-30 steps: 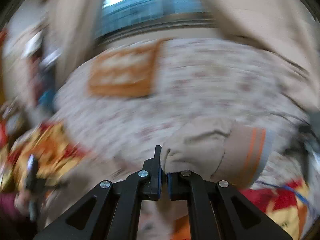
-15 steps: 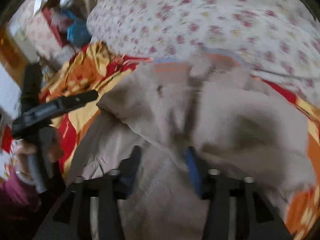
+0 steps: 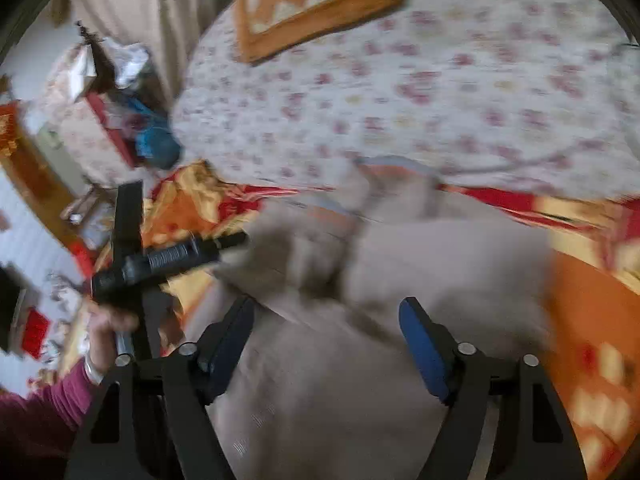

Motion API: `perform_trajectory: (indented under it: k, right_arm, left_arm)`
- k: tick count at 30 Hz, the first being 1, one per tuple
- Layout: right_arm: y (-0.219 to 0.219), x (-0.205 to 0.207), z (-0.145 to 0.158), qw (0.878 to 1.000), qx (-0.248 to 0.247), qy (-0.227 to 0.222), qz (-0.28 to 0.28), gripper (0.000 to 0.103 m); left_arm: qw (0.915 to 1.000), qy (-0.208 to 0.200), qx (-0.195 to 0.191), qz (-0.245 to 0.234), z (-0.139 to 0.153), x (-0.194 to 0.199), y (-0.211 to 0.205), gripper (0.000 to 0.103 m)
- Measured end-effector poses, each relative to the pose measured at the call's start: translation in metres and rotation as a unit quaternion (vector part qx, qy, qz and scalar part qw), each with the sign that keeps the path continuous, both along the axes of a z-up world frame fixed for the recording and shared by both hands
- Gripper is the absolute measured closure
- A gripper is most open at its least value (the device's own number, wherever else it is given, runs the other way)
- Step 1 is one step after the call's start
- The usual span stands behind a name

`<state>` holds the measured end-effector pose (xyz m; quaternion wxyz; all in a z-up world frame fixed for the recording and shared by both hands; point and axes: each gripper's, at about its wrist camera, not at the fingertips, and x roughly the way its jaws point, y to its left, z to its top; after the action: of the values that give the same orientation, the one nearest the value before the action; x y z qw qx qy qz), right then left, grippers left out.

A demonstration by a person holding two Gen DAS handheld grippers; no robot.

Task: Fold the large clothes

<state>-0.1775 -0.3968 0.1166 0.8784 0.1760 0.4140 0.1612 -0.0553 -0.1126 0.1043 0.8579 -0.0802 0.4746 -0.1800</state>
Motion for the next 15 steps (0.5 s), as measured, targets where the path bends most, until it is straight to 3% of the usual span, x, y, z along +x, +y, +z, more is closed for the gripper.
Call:
perform_trajectory:
  k: [3,5,8,9,11,15]
  right_arm:
    - [0.033,0.054,-0.042,0.999,0.01,0.052,-0.01,0.02]
    - [0.053,0.063,-0.054,0.998,0.011,0.063,-0.001,0.023]
    - [0.113,0.038,-0.039,0.994,-0.027,0.003,0.108,0.024]
    - [0.134,0.019,-0.031,0.987,-0.066,-0.019,0.148,0.023]
    - [0.143,-0.004,-0.026,0.98,-0.097,-0.032,0.168,0.023]
    - [0.095,-0.041,-0.024,0.989,-0.065,-0.007,0.134,0.024]
  left_arm:
    - [0.9997,-0.005,0.0,0.026,0.006,0.001,0.033,0.011]
    - [0.9994,-0.008,0.001,0.035,0.009,0.0,0.05,0.011]
    - [0.9992,-0.012,0.001,0.037,0.008,0.0,0.063,0.011]
    - [0.9993,-0.011,-0.001,0.035,0.007,0.0,0.065,0.011]
    - [0.9996,-0.003,-0.007,0.026,0.001,-0.003,0.064,0.011]
    - [0.9992,0.02,-0.035,0.005,-0.007,-0.012,0.056,0.011]
